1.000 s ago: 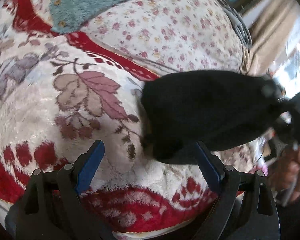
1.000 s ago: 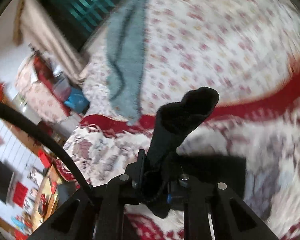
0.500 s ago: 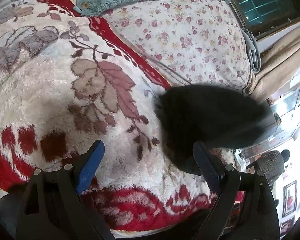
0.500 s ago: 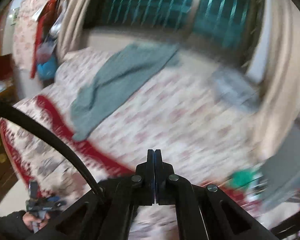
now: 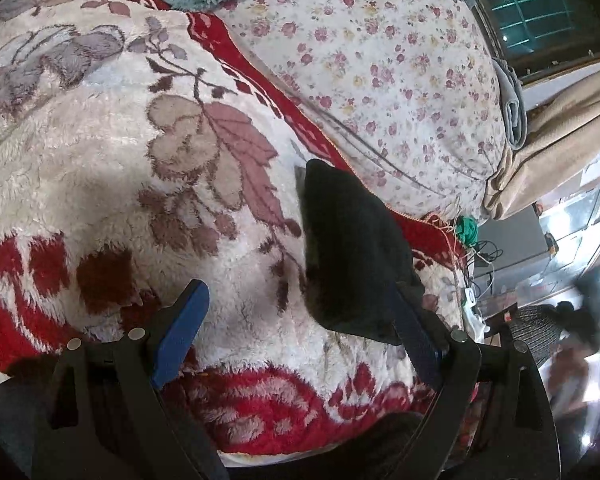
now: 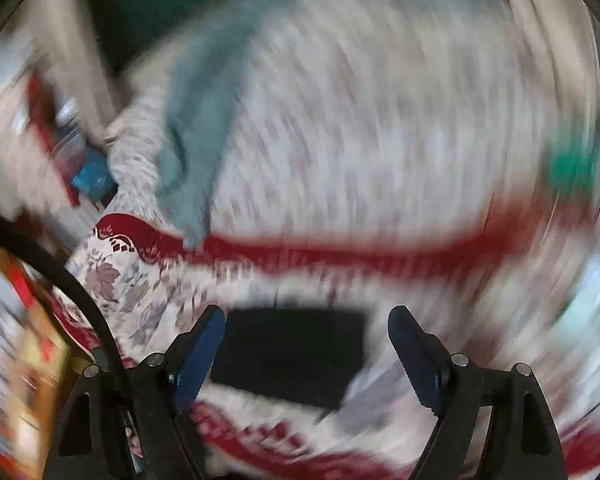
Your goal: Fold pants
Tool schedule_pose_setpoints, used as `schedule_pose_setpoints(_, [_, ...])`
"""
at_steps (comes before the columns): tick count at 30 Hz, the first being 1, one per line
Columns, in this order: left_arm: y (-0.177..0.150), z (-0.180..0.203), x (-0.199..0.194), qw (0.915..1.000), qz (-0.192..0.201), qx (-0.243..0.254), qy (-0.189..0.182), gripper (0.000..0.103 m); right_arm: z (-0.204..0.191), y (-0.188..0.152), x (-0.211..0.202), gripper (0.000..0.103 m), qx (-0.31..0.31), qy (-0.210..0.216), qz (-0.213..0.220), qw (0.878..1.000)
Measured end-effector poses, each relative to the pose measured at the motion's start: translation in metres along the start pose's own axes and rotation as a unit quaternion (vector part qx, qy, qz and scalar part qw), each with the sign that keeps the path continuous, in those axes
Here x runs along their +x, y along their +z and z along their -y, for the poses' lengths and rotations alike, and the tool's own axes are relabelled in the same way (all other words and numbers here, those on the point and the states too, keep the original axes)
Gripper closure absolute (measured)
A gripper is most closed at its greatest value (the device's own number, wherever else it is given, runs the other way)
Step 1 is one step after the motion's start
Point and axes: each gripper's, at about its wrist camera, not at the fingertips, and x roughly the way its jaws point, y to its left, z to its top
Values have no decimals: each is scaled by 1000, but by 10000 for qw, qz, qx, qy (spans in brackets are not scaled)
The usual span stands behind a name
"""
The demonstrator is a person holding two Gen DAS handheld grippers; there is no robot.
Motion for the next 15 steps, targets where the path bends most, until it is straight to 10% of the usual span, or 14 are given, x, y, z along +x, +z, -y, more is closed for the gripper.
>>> schedule_pose_setpoints(5, [-1, -1, 2, 10000, -60, -14, -5, 12, 103, -93, 122, 40, 2561, 984, -440, 9606])
schedule_pose_setpoints(15, [0, -3, 5, 9998, -134, -122, -40, 12, 110, -98, 156, 40, 3000, 2384, 103, 9236])
